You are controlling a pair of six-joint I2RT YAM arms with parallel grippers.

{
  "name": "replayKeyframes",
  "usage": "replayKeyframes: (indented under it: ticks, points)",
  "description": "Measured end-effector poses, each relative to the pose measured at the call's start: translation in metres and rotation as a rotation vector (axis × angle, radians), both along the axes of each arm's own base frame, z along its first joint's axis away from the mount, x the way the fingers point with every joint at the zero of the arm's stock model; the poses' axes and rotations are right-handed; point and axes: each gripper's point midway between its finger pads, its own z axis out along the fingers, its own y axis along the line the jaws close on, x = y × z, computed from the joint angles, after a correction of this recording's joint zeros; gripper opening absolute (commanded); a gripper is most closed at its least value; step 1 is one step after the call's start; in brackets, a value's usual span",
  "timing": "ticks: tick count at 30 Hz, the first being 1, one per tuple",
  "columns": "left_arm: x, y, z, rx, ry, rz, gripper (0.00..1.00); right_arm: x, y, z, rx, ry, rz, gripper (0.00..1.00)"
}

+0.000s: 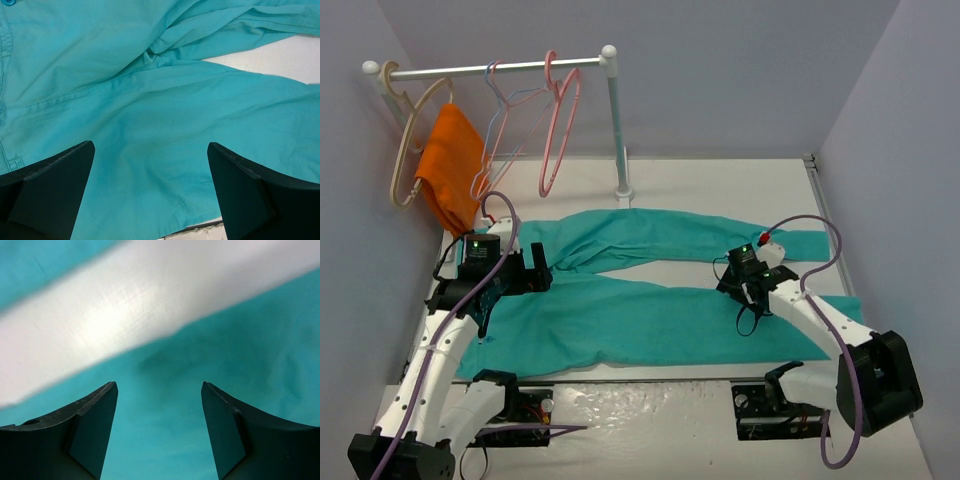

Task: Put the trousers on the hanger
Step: Flatten out the trousers at the center of the board.

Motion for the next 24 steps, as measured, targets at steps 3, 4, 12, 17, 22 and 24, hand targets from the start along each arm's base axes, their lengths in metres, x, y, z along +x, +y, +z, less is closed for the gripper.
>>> replayKeyframes:
  ticks: [3, 4, 12, 17, 22, 24]
  points:
    - [0.0, 0.0, -0.001, 0.002, 0.005, 0.001, 0.95, 0.031, -0.017, 0.031, 0.014, -0.093, -0.086, 0.63]
    - [0.0, 0.0, -0.001, 0.002, 0.007, 0.002, 0.95, 0.041, -0.027, 0.04, 0.012, -0.119, -0.123, 0.63]
    - [0.001, 0.001, -0.003, 0.01, 0.009, 0.006, 0.95, 0.087, -0.099, 0.063, -0.018, -0.19, -0.349, 0.64]
    - [0.001, 0.002, -0.003, 0.015, 0.01, 0.011, 0.95, 0.105, -0.116, 0.055, -0.01, -0.184, -0.402, 0.64]
    - [0.001, 0.002, -0.003, 0.015, 0.012, 0.011, 0.95, 0.117, -0.118, 0.036, 0.025, -0.165, -0.423, 0.64]
    - [0.001, 0.002, -0.004, 0.016, 0.013, 0.011, 0.95, 0.122, -0.116, 0.028, 0.039, -0.158, -0.423, 0.63]
